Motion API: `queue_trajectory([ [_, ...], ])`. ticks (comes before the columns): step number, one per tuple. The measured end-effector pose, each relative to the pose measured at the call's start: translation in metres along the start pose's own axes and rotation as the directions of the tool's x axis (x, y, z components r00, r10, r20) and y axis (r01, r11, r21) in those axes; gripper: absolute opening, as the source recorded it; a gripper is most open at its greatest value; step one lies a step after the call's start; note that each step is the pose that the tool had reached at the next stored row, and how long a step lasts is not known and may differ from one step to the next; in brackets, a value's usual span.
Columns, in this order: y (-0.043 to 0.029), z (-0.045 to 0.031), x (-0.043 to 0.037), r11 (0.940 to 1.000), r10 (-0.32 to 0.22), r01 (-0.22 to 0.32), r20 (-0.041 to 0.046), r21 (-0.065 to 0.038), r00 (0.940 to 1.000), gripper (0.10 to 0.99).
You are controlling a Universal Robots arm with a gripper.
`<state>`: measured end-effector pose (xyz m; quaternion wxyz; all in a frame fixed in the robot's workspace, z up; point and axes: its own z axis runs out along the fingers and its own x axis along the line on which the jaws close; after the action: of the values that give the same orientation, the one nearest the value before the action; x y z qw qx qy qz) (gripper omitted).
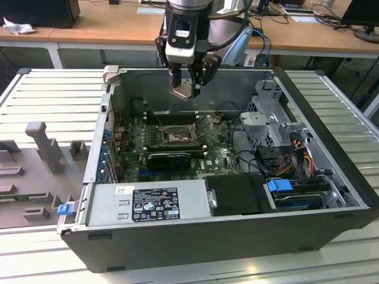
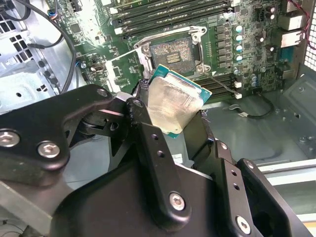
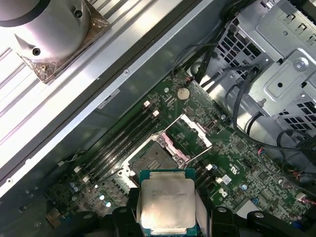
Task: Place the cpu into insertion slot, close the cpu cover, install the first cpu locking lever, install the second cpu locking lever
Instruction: 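Place the cpu into insertion slot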
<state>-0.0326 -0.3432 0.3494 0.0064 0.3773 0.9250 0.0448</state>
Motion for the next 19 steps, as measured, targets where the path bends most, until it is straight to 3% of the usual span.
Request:
queue_trajectory([
  [19,-0.0002,0.0025,-0.0001,0.9947,0.103,-0.103,0.0090,-0.003,0.9947,0.529],
])
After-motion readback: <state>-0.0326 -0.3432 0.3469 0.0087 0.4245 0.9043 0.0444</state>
